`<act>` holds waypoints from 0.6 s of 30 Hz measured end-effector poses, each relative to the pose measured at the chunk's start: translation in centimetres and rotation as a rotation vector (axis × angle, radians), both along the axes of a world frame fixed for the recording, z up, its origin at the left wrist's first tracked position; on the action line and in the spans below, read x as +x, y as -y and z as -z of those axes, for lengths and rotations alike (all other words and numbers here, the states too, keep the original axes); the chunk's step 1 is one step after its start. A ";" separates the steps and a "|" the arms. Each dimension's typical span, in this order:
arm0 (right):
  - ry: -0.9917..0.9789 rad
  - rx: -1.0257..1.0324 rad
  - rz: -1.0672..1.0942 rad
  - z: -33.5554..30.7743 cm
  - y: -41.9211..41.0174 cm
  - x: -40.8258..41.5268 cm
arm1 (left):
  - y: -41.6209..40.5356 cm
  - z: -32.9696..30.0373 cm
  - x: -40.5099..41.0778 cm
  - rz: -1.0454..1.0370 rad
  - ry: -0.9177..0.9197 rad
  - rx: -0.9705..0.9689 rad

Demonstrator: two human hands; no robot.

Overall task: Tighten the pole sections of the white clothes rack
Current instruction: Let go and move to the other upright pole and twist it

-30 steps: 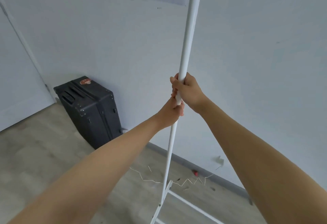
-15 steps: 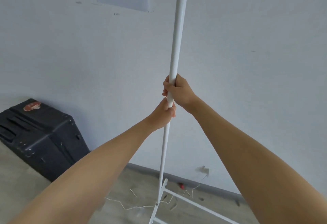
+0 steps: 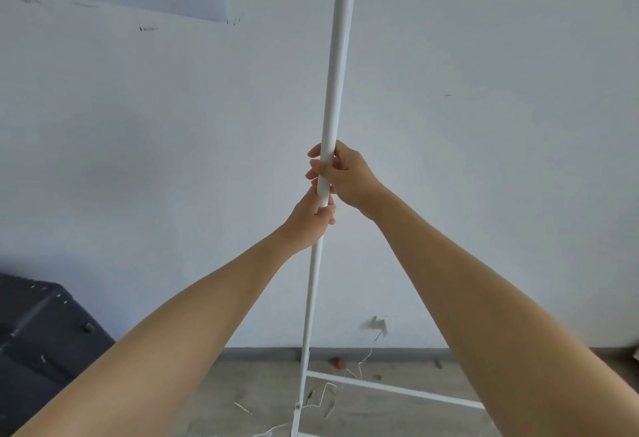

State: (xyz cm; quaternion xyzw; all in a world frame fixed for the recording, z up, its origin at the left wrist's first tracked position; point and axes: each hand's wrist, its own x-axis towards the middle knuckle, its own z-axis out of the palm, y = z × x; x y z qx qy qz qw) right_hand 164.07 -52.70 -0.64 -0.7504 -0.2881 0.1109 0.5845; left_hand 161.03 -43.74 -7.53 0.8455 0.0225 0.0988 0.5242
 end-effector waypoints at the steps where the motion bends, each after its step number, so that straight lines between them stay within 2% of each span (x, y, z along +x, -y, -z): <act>1: -0.003 0.003 0.015 0.1 0.0 -0.1 | 0.0 -0.1 0.0 0.011 -0.007 0.000; 6: -0.041 0.028 0.064 0.5 0.3 -1.5 | -0.2 0.2 -1.2 0.041 -0.053 0.032; 12: -0.074 -0.045 0.041 1.1 2.1 -3.9 | 1.2 1.1 -3.6 -0.005 -0.126 -0.044; 14: -0.062 -0.097 0.049 1.0 3.2 -4.8 | 2.1 1.4 -4.2 -0.099 -0.127 -0.076; 16: -0.063 -0.154 0.060 1.0 5.6 -5.7 | 3.6 1.5 -4.8 -0.281 -0.128 -0.102; 18: -0.095 -0.179 0.066 1.4 9.2 -6.6 | 5.8 1.7 -5.5 -0.470 -0.212 -0.170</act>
